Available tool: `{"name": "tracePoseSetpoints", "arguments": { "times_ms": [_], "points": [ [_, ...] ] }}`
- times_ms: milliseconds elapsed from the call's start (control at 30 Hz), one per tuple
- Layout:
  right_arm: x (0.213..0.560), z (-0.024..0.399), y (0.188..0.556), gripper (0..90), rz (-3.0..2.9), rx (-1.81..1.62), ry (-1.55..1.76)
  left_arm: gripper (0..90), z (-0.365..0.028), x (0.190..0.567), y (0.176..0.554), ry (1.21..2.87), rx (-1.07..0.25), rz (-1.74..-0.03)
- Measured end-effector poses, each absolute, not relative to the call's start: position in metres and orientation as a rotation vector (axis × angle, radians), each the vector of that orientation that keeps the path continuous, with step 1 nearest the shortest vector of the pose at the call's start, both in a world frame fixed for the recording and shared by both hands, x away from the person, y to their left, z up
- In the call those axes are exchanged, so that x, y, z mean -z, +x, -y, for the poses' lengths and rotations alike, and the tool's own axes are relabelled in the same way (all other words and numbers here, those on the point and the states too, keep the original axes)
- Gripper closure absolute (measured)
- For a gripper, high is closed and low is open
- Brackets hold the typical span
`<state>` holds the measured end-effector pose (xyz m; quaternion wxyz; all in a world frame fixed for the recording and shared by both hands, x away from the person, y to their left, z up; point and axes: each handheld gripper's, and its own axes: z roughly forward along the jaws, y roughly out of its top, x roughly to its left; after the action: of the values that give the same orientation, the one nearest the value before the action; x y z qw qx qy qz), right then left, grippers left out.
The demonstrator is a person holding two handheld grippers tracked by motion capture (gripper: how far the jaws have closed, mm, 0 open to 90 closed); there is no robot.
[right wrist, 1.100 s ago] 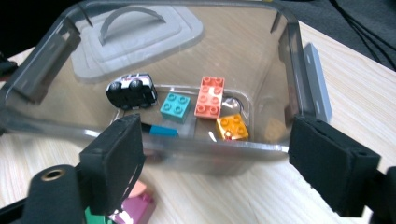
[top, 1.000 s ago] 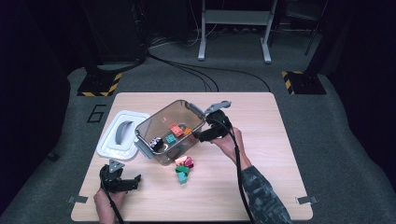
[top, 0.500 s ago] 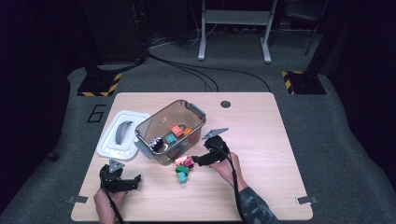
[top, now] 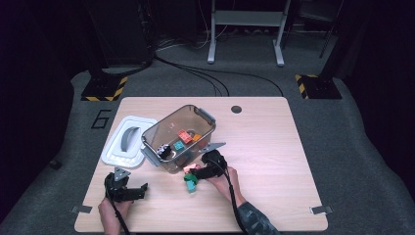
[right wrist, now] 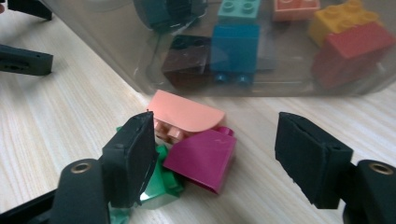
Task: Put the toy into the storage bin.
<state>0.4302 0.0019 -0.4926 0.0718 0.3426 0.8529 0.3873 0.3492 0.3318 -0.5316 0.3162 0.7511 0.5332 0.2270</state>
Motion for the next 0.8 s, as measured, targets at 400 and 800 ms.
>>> {"name": "tracePoseSetpoints", "arguments": {
  "times_ms": [400, 800],
  "points": [
    [0.499, 0.003, 0.431, 54.2, -2.575, -1.126, 1.068, 0.0, -0.332, 0.532, 0.349, 1.978, -0.595, -1.406],
    [0.498, 0.021, 0.437, 56.1, -2.563, -1.093, 1.086, 0.0, -0.332, 0.532, 0.349, 1.978, -0.597, -1.405]
  ]
}}
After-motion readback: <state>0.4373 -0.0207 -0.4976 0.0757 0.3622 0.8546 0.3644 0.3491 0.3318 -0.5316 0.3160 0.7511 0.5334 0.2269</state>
